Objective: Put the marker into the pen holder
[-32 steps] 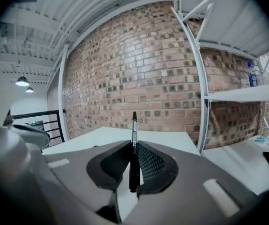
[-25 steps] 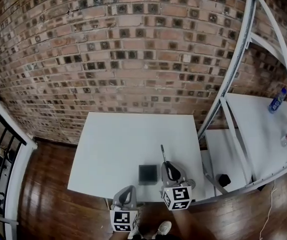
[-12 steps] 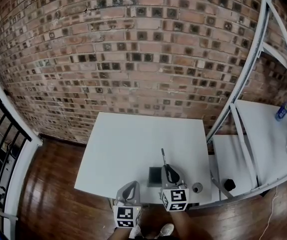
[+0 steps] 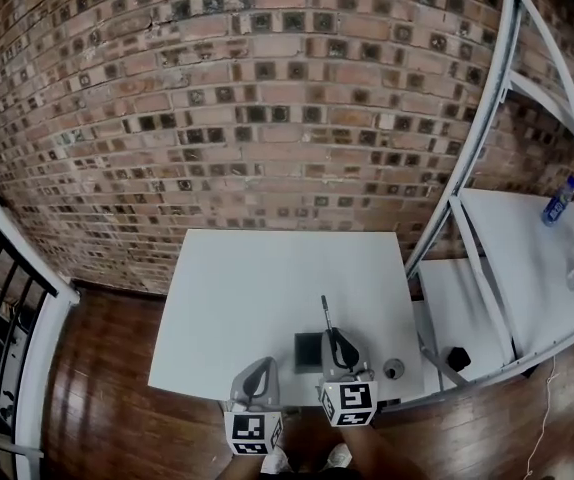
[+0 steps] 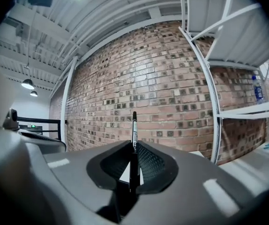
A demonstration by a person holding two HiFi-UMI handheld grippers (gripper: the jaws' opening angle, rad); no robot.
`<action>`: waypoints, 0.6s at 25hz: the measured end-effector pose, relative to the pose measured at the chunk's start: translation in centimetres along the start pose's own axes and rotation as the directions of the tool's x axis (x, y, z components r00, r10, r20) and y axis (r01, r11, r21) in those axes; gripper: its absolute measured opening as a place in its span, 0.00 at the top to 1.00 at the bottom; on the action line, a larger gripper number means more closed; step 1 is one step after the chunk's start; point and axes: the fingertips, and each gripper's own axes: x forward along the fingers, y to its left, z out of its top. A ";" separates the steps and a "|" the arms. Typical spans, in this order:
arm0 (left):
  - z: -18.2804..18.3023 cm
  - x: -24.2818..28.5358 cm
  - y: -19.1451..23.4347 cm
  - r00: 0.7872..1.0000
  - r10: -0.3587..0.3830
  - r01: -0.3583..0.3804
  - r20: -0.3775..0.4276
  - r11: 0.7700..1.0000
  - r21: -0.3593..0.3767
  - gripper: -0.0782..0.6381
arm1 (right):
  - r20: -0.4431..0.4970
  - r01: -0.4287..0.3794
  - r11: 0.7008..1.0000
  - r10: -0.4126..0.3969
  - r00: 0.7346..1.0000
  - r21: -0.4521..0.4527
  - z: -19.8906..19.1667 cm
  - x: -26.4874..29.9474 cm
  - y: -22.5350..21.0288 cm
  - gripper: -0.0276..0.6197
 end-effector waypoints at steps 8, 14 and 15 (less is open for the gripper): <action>1.8 0.3 -1.0 0.997 -0.024 0.021 0.077 0.999 0.038 0.87 | 0.040 0.012 1.000 -0.011 0.999 -0.027 1.6 -1.4 0.2 0.89; 2.8 0.3 -1.4 0.993 -0.049 0.048 0.112 0.999 0.009 0.87 | 0.030 0.010 1.000 -0.010 0.999 -0.026 1.1 -1.4 0.0 0.89; 2.6 0.5 -1.4 0.993 -0.053 0.052 0.106 0.999 0.008 0.87 | 0.026 0.010 1.000 -0.009 1.000 -0.026 0.9 -1.3 -0.1 0.89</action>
